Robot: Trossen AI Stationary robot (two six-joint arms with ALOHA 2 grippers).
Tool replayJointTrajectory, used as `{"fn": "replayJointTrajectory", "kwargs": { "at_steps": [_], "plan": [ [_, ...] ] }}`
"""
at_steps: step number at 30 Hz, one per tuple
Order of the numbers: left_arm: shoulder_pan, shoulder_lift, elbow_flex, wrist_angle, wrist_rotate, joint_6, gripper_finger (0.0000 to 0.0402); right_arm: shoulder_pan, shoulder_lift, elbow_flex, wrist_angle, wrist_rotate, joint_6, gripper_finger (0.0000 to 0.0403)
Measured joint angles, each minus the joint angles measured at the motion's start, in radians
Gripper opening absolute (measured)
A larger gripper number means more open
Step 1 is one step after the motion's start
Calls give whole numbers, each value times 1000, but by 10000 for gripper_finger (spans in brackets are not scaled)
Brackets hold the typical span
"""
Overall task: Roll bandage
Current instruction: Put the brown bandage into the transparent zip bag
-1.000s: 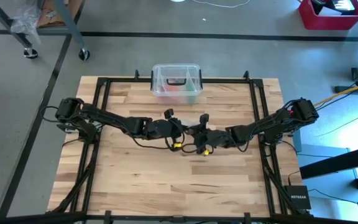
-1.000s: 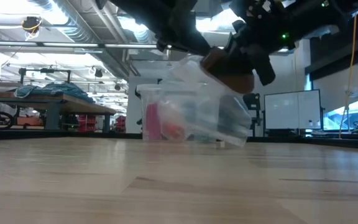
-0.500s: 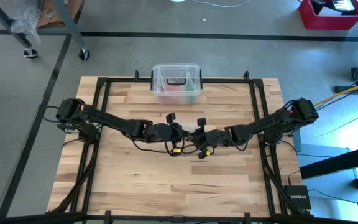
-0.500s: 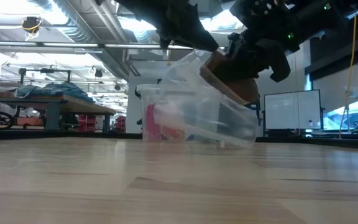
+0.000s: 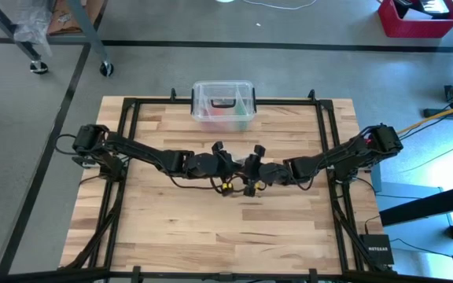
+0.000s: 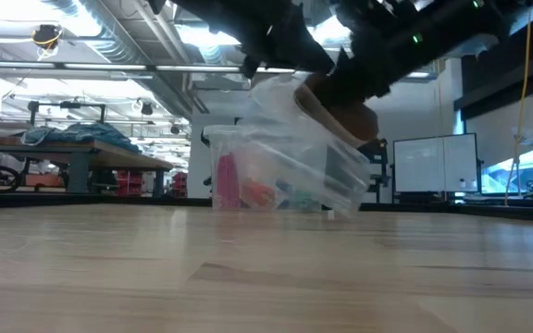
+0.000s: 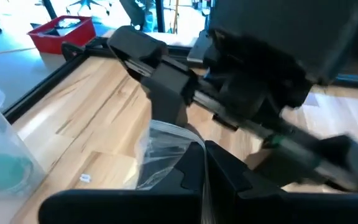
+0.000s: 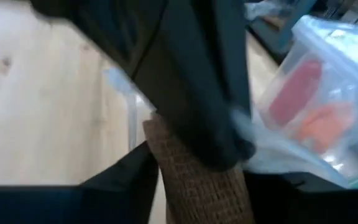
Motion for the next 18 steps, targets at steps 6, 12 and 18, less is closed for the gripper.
{"fn": "replayJointTrajectory", "kwargs": {
  "at_steps": [6, 12, 18],
  "plan": [
    [17, -3, 0, -95, -11, -58, 1, -1, 1, 165, -341, -125, 177, 252],
    [27, -3, 0, -111, -27, -86, 1, -1, 0, 269, -521, -72, 245, 256],
    [25, -3, 0, -110, -25, -84, 1, 22, 0, 374, -673, -110, 235, 256]
  ]
}}
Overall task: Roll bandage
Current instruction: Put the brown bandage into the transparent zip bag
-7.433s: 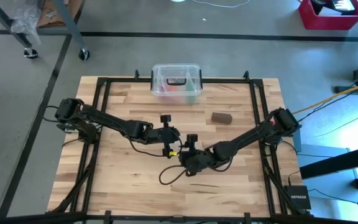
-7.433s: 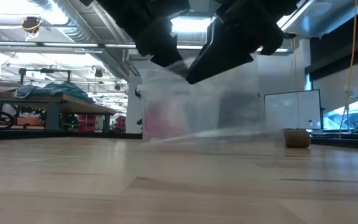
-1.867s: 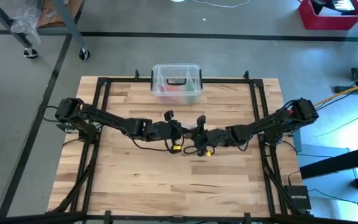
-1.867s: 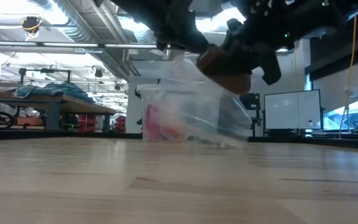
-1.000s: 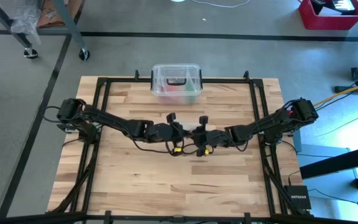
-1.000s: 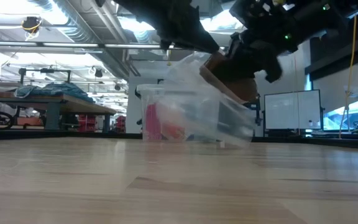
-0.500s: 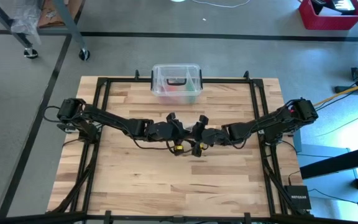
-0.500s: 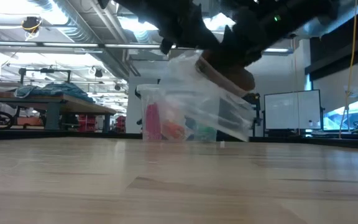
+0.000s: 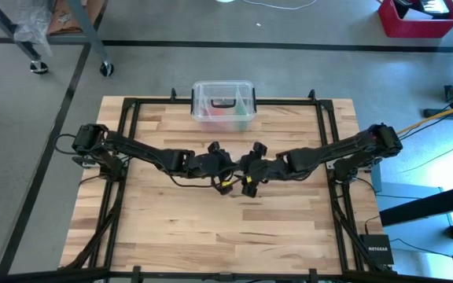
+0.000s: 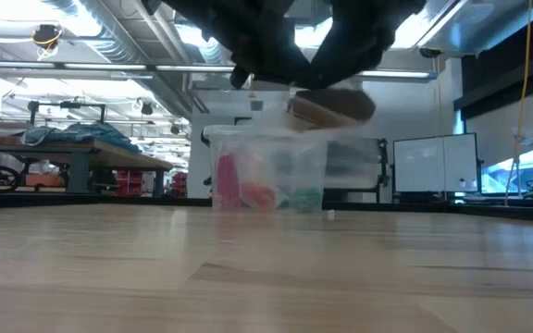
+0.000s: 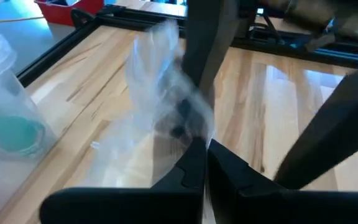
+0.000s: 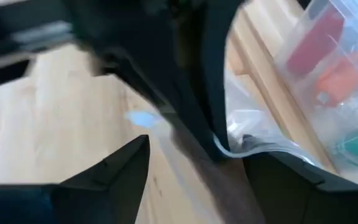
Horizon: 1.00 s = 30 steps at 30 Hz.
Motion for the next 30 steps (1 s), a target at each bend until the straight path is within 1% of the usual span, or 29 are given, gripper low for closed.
{"fn": "replayJointTrajectory", "kwargs": {
  "at_steps": [5, 7, 11, 14, 17, 19, 23, 27, 30],
  "plan": [
    [-16, -30, -2, -66, 10, 55, 1, 57, -3, 178, -371, -14, -22, 256],
    [-21, -48, -3, -83, 10, 60, 1, 85, -8, 215, -500, -6, -21, 256],
    [-27, -80, -3, -116, 26, 54, 1, 139, -53, 194, -536, 30, -22, 256],
    [-28, -111, -3, -130, 85, 34, 1, 175, -83, 110, -501, 66, -11, 256],
    [-32, -130, -2, -145, 104, 24, 1, 212, -109, 15, -464, 98, 1, 256],
    [-36, -132, -2, -160, 109, 25, 1, 234, -142, -43, -423, 97, 9, 252],
    [-36, -132, -2, -153, 112, 25, 1, 235, -192, -162, -244, 116, -5, 222],
    [-32, -131, -2, -153, 112, 25, 1, 234, -215, -247, -15, 135, -95, 187],
    [-32, -132, -2, -148, 111, 25, 1, 236, -205, -281, 37, 172, -126, 163]
  ]
}}
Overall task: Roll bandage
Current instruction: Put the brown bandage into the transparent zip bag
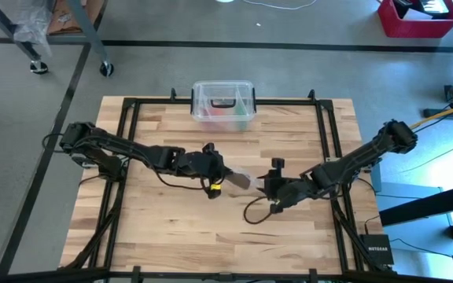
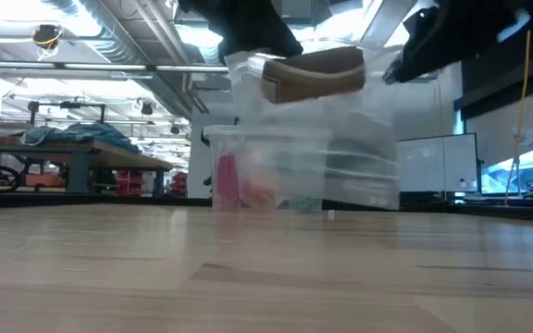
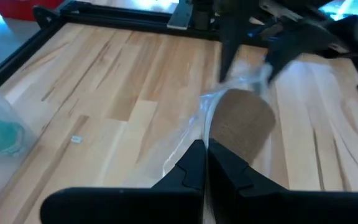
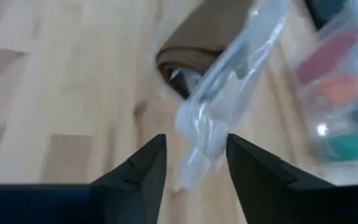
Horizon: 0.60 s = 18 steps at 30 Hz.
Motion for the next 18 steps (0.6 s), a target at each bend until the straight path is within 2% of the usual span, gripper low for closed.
{"fn": "replayJointTrajectory", "kwargs": {
  "at_steps": [3, 7, 8, 11, 14, 16, 18],
  "plan": [
    [-1, 0, 0, -17, 1, 0, 1, -1, 0, -6, 46, 52, -21, 121],
    [0, 0, 0, -36, 0, 7, 1, 0, -21, 7, 105, -62, -44, 25],
    [0, 0, 0, -32, 0, 6, 1, 0, -24, 9, 96, -64, -69, 13],
    [0, 0, 0, -28, 0, 8, 1, -2, -20, 7, 31, 28, -30, 13],
    [-2, 0, 0, -39, 0, 15, 1, 7, -18, 36, 109, -65, -57, 5],
    [-2, 0, 0, -37, 3, 16, 1, 30, -27, 38, 83, -38, -62, 6],
    [-3, 0, 1, -40, 4, 17, 1, 25, -51, 32, 46, -23, 1, 5]
  ]
}}
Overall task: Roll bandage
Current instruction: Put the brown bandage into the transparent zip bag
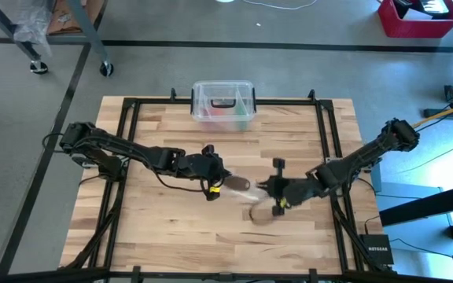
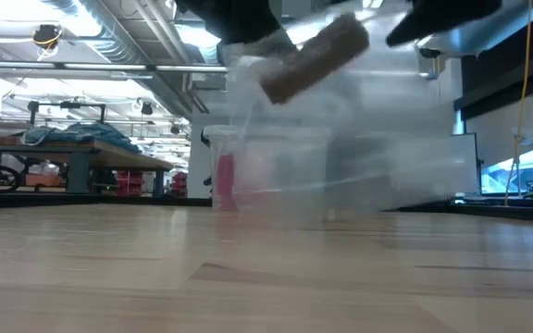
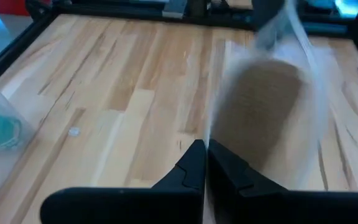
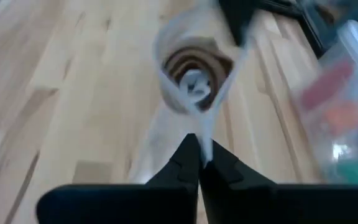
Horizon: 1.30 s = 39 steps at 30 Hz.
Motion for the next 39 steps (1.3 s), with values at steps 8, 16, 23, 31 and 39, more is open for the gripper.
{"fn": "replayJointTrajectory", "kwargs": {
  "at_steps": [8, 16, 23, 31, 39],
  "plan": [
    [-4, 0, -1, 8, -4, 22, 1, 18, -32, 44, -51, 12, 15, 3],
    [-10, -13, -1, 6, -6, 43, 1, -5, -29, 48, -82, 0, 57, 1],
    [-23, -29, -1, 4, -6, 71, 1, -27, -44, 46, -64, -9, 33, 1],
    [-37, -43, -1, 5, -10, 96, 1, -13, -62, 70, -61, 4, -18, 1],
    [-40, -51, -1, 12, -17, 101, 1, -7, -61, 82, -141, 53, 21, 1]
  ]
}}
